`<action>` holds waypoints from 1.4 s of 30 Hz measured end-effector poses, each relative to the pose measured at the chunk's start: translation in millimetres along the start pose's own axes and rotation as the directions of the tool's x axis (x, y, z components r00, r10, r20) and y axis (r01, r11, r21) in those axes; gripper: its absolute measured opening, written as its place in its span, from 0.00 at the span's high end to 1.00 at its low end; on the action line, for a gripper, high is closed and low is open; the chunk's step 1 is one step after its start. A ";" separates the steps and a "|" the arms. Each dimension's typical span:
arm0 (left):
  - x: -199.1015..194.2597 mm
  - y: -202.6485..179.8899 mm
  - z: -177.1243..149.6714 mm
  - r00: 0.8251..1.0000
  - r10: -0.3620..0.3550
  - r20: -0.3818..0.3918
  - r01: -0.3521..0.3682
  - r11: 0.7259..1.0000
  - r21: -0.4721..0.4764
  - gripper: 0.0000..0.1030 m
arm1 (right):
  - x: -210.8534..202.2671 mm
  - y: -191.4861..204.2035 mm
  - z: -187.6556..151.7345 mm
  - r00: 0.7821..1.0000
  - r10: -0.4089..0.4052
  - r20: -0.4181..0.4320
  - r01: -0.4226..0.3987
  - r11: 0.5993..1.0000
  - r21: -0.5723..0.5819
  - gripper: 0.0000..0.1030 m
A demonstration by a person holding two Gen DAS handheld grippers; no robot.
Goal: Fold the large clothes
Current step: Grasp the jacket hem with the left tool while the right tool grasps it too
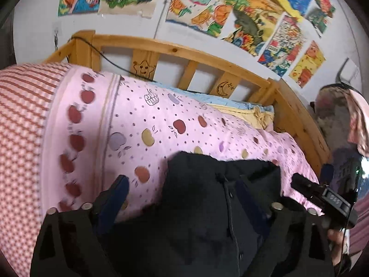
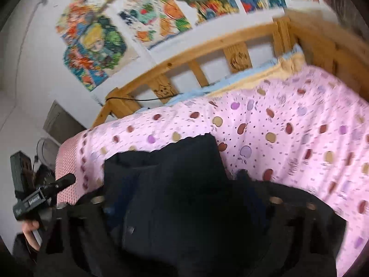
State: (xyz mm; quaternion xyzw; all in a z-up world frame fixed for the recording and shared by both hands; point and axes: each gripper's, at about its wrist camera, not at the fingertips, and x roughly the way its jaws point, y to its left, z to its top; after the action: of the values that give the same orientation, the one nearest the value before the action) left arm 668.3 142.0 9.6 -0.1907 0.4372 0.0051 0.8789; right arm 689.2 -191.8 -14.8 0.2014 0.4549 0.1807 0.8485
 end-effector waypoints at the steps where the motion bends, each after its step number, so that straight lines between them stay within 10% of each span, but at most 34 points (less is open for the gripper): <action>1: 9.9 0.8 2.0 1.000 -0.001 -0.015 0.001 1.000 -0.011 0.23 | 8.6 -2.6 2.5 1.000 0.000 -0.006 0.000 1.000 0.017 0.31; 10: 43.7 10.2 -7.7 0.997 -0.048 -0.065 0.043 0.996 -0.072 0.86 | 72.2 -17.9 7.0 0.999 0.018 -0.035 -0.013 0.991 0.135 0.74; 24: -73.5 -19.6 -50.3 0.984 -0.154 0.089 0.142 0.982 0.121 0.92 | -46.4 9.9 -23.8 0.993 0.024 0.114 -0.014 0.996 -0.092 0.92; 42: -66.0 -27.5 -129.9 0.999 0.024 0.036 -0.036 0.928 0.370 0.93 | -55.3 -34.0 -87.3 0.999 -0.003 0.043 0.007 0.996 -0.086 0.94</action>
State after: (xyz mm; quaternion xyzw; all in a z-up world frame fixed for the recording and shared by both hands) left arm 532.8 82.7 -1.3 -0.0147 0.4197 -0.0611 0.9055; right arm 590.8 -232.5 -37.5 0.1671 0.4287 0.1936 0.8665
